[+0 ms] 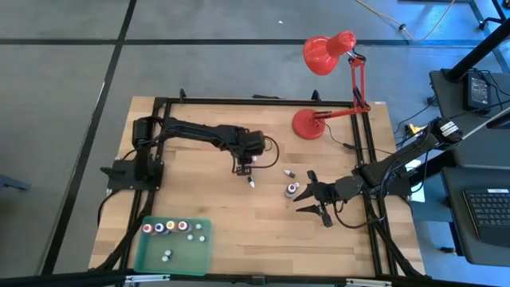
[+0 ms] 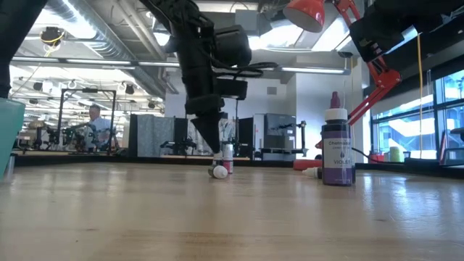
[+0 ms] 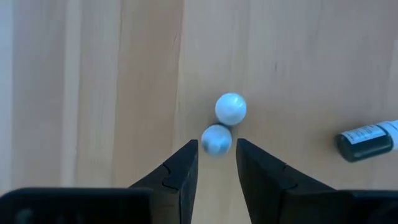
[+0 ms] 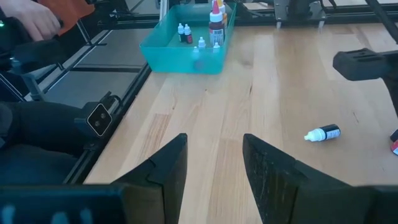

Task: Pick & Place food coloring
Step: Put the black food coloring into the blue bin

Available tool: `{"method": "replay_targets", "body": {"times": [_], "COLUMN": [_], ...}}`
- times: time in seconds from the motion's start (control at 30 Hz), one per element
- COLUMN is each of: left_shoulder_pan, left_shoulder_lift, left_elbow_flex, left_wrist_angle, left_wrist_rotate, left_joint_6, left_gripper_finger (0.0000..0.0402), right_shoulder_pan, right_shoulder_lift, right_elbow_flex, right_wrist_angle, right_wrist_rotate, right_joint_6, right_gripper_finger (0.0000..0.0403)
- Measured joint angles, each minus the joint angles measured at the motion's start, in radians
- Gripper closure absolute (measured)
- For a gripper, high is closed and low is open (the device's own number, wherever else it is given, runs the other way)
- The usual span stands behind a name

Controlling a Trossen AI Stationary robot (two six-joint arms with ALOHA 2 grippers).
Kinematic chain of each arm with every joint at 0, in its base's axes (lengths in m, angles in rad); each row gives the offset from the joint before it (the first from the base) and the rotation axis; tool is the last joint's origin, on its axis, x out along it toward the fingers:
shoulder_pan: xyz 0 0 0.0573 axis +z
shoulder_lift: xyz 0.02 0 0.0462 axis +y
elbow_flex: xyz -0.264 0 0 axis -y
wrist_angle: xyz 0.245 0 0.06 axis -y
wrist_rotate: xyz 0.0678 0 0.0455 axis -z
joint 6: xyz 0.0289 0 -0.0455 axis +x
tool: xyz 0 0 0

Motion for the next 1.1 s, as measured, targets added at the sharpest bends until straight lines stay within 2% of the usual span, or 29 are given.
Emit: {"method": "replay_targets", "body": {"times": [0.47,0.73,1.1], "left_shoulder_pan": [-0.001,-0.001,-0.001], "left_shoulder_lift": [0.0,0.0,0.0], "left_elbow_flex": [0.0,0.0,0.0], "left_wrist_angle": [0.013,0.014,0.013], "left_wrist_rotate": [0.039,0.004,0.018], "left_joint_6": [0.072,0.045,0.035], "left_gripper_finger": [0.0308,0.0324,0.0312], "right_shoulder_pan": [0.0,0.0,0.0], "right_shoulder_lift": [0.0,0.0,0.0], "right_elbow_flex": [0.0,0.0,0.0], "right_wrist_angle": [0.0,0.001,0.001], "right_wrist_rotate": [0.0,0.0,0.0], "right_joint_6": [0.002,0.003,0.003], "right_gripper_finger": [0.0246,0.0246,0.0246]}}
